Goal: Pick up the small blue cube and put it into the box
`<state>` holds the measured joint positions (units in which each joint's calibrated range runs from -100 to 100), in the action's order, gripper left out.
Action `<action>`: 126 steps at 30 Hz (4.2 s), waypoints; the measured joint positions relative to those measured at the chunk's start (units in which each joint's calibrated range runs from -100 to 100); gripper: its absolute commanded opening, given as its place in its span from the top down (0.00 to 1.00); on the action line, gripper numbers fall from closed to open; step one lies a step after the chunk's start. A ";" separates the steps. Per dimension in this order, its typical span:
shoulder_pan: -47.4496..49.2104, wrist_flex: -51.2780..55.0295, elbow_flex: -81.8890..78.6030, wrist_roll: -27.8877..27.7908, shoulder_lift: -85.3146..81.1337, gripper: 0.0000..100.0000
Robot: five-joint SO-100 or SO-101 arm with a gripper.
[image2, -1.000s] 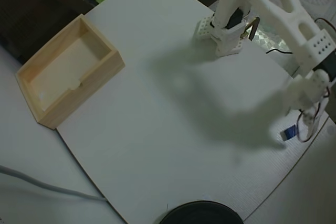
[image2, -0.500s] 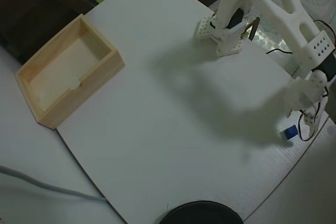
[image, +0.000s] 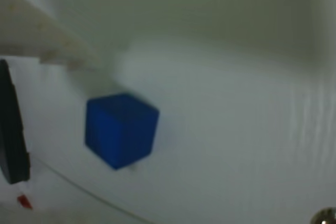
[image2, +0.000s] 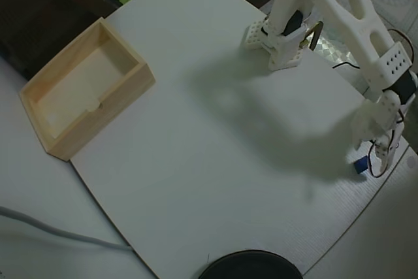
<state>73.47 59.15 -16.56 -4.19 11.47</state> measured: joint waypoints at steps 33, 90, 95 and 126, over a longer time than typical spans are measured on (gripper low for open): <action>-3.54 2.47 2.35 -1.47 5.08 0.90; -74.87 34.71 55.75 -15.32 -2.62 0.90; -80.40 33.26 55.75 -15.32 -2.62 0.90; -91.67 27.38 55.75 -15.32 9.48 0.81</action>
<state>-18.20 86.52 39.19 -19.51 20.95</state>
